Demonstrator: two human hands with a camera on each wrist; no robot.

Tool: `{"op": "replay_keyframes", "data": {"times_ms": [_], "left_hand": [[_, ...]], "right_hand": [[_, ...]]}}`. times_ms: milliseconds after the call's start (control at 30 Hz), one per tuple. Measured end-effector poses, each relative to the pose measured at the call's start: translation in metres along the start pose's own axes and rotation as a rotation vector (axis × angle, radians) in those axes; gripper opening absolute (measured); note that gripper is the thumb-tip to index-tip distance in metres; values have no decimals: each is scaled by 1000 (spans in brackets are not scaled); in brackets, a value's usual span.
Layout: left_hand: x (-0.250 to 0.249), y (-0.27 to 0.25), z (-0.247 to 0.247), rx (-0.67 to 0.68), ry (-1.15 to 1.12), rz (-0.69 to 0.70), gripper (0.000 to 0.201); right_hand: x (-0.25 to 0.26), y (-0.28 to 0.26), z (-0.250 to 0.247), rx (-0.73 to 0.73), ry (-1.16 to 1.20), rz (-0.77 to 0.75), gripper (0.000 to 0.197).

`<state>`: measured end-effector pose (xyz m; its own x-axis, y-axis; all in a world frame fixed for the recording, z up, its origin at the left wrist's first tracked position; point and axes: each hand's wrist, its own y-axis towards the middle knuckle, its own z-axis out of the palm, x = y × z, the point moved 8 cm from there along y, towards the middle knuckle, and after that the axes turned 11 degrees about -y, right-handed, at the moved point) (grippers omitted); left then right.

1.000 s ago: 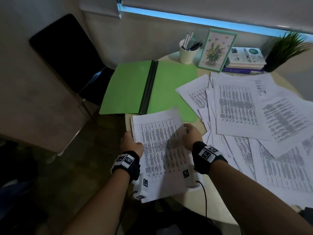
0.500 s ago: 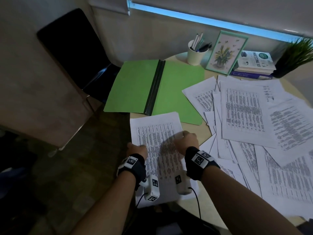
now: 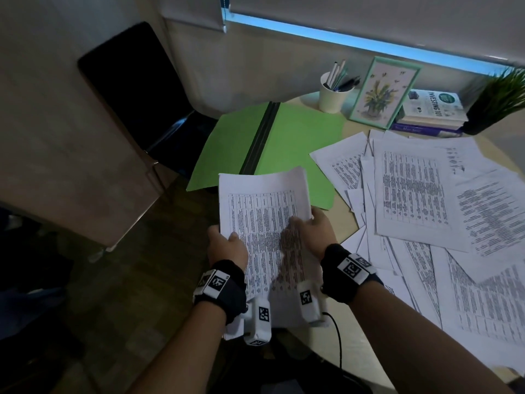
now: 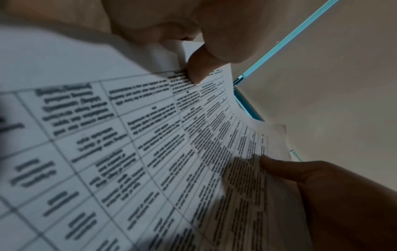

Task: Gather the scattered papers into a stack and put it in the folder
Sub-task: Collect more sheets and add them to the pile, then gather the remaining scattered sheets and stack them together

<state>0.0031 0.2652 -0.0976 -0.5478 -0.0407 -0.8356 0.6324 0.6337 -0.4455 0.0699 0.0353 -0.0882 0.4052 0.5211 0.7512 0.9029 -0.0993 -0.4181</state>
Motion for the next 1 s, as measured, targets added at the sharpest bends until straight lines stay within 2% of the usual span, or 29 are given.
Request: {"op": "replay_keyframes", "data": {"times_ms": [67, 133, 233, 300, 367, 467, 533, 600, 700, 867, 1000], "left_hand": [[-6, -2, 5, 26, -24, 4, 37], [-13, 5, 15, 105, -6, 37, 50], [-36, 41, 32, 161, 273, 264, 83], [-55, 73, 58, 240, 565, 396, 81], [-72, 104, 105, 437, 842, 462, 71], [-91, 132, 162, 531, 1039, 481, 69], [-88, 123, 189, 576, 1120, 513, 69], [-75, 104, 199, 625, 1133, 494, 69], [-68, 86, 203, 626, 1136, 498, 69], [-74, 42, 198, 621, 1210, 563, 64], [-65, 48, 192, 601, 1155, 542, 69]], "right_hand": [[3, 1, -6, -21, -20, -6, 40], [3, 5, -15, -57, -92, 18, 53], [-12, 8, -24, -26, -270, 124, 65], [-26, 8, -22, 34, -360, 176, 69], [-37, 16, -21, 28, -368, 187, 67], [-41, 30, -27, -21, -330, 147, 56], [-51, 27, -35, -51, -285, 189, 45], [-62, 18, -42, -78, -280, 237, 35], [-62, 16, -62, -154, -280, 251, 18], [-55, 16, -91, -197, -290, 229, 20], [-50, 18, -108, -215, -355, 226, 25]]}}
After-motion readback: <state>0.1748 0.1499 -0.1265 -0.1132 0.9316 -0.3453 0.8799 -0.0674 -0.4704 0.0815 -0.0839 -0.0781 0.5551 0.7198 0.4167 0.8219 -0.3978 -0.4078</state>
